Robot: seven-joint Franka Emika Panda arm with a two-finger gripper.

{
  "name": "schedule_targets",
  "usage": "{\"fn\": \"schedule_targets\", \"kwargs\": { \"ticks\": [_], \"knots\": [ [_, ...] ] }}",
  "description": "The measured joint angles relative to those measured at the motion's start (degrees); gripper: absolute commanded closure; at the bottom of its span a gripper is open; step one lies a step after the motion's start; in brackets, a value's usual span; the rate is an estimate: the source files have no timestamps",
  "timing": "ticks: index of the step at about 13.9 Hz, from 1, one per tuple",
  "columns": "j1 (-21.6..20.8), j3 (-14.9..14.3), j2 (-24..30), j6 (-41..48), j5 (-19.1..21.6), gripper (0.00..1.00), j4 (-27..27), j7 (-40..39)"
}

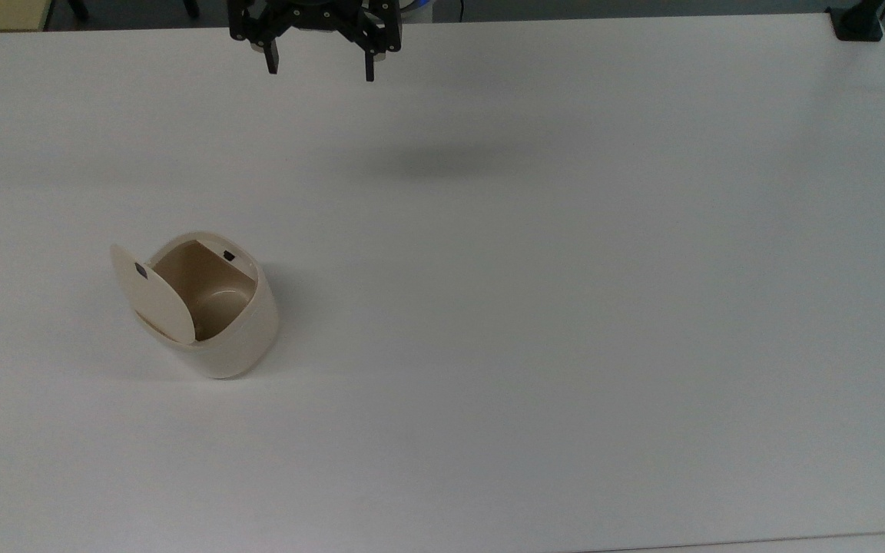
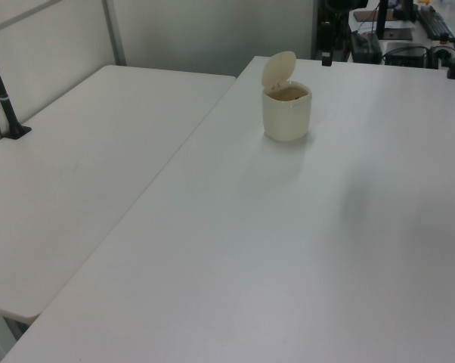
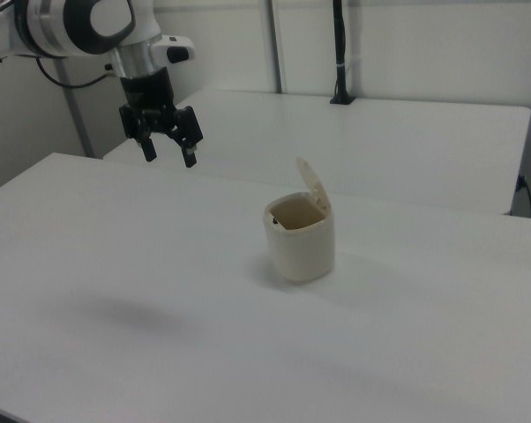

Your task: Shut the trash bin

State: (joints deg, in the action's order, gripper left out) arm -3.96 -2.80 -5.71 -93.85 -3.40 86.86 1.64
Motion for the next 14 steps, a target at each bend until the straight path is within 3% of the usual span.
{"fn": "schedule_targets", "kwargs": {
  "ticks": [5,7,10,14],
  "knots": [
    [0.0,0.0,0.0,0.0,0.0,0.00,0.0,0.0],
    [0.0,0.0,0.0,0.0,0.0,0.20,0.0,0.0],
    [0.0,0.0,0.0,0.0,0.0,0.69,0.0,-0.8],
    [0.0,0.0,0.0,0.0,0.0,0.94,0.1,-1.3]
  ]
}}
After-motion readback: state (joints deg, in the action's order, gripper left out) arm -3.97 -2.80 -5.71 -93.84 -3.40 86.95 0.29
